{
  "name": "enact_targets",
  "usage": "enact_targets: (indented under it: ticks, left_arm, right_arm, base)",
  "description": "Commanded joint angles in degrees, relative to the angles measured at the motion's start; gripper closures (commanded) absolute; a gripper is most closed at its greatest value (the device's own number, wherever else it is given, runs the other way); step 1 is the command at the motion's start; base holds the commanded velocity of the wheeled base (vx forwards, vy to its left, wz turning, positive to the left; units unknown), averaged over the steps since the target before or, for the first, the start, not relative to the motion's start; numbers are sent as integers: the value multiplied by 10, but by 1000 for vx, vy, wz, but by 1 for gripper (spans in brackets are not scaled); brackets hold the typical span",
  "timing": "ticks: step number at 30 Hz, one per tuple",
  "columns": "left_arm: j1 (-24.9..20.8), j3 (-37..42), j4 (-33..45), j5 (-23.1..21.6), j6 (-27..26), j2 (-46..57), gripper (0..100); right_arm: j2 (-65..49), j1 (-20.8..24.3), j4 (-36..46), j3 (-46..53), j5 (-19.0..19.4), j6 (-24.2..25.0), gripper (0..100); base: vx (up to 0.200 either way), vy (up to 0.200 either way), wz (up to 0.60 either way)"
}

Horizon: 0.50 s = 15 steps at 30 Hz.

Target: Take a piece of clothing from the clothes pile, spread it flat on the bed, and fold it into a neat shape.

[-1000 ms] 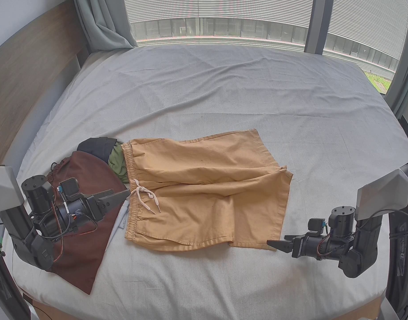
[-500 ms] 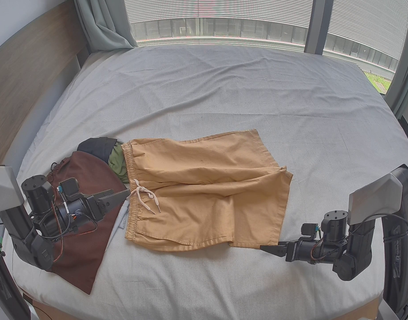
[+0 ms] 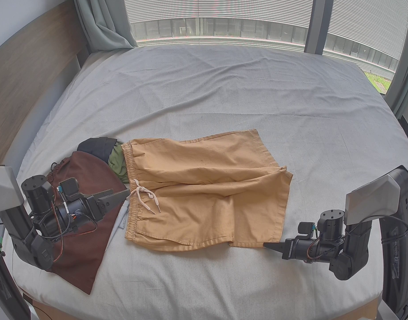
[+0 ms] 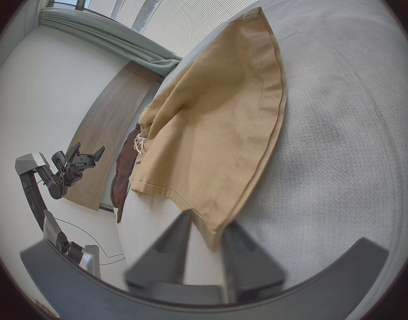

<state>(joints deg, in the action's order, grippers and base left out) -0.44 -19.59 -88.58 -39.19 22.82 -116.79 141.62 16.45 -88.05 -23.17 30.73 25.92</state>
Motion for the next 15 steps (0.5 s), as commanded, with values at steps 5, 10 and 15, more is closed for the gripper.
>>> enact_targets:
  ticks: [5, 10, 15]
  left_arm:
    - [0, 1, 0, 0, 0, 0, 0]
    - [0, 1, 0, 0, 0, -1, 0]
    - [0, 1, 0, 1, -1, -2, 0]
  right_arm:
    - [1, -4, -3, 2, -2, -2, 100]
    - [-13, -13, -3, 26, -11, -10, 100]
    - [-25, -40, -2, 52, -11, -39, 100]
  base:
    - [0, 0, 0]
    - [0, 0, 0]
    - [0, 0, 0]
